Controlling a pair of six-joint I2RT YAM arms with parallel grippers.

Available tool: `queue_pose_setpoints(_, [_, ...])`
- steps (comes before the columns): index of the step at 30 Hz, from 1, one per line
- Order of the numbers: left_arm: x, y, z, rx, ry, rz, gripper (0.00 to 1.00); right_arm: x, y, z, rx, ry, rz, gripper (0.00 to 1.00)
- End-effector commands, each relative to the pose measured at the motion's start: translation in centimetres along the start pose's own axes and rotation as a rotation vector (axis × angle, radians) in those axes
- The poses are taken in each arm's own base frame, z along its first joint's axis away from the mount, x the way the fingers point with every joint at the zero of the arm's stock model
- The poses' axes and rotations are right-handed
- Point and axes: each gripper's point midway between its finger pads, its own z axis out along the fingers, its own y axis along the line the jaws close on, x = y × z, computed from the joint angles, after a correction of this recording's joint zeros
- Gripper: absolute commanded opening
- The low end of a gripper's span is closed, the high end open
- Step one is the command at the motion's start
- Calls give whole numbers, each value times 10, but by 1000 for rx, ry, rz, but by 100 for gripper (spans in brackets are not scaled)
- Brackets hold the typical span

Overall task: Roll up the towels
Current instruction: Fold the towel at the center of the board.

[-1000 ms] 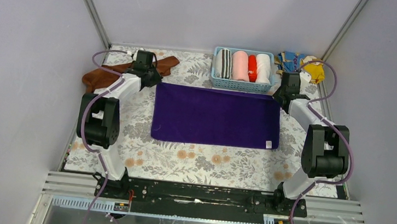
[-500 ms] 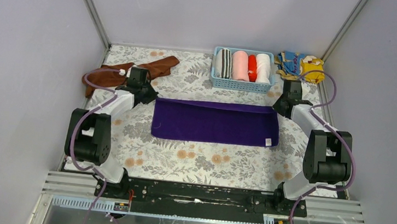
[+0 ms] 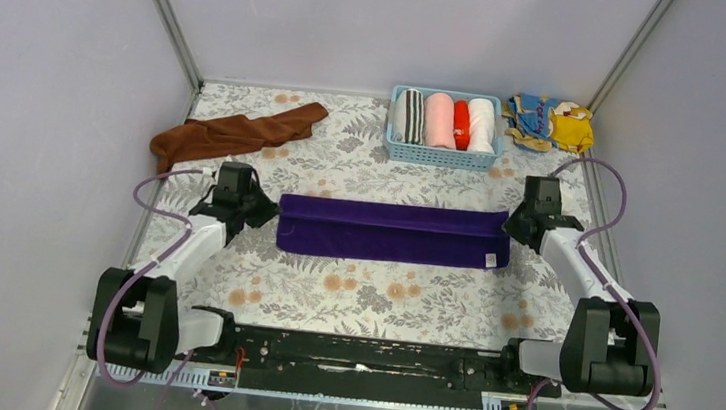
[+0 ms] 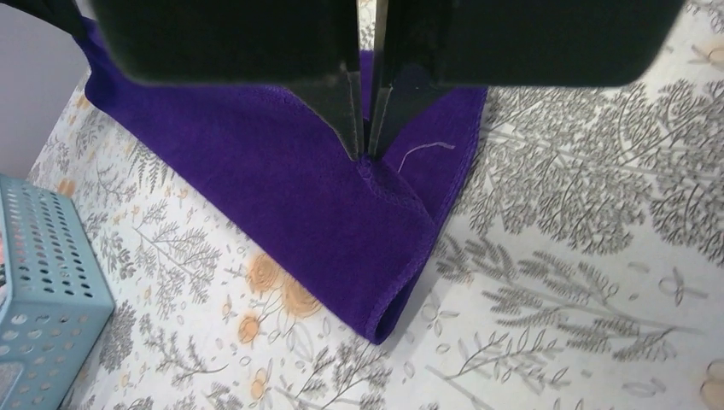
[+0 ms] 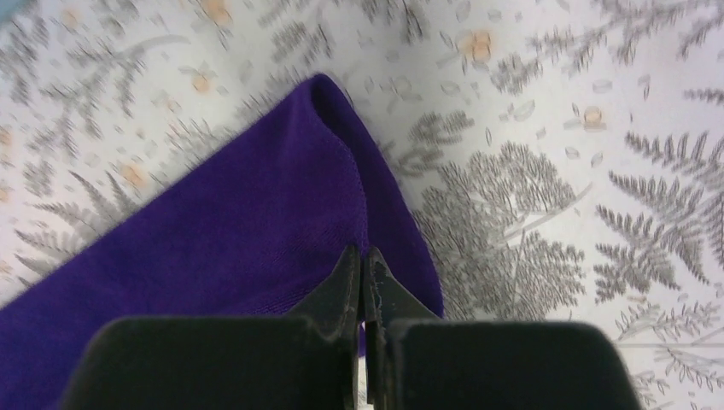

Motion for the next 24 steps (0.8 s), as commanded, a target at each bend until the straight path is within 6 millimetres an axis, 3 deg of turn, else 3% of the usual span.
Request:
queue_pose_setpoints(1, [8,14,-8,-2,-10,-19,0,33,-16,-5,1,57,26,0])
queue_pose_setpoints(6, [32,40,-4,-40,30,-41,0,70,-35,6,56,139,56,0])
queue_pose_setpoints(11, [47,55,0,-57,59,-63,0,87,-45,18,106,179,69,0])
queue_pose_setpoints(18, [56,64,2,-75,80,-78,0,89,-47,26,136,194,56,0])
queue_pose_setpoints(24, [45,55,-7,-57,42,-59,0,76,-39,19,103,177,46,0])
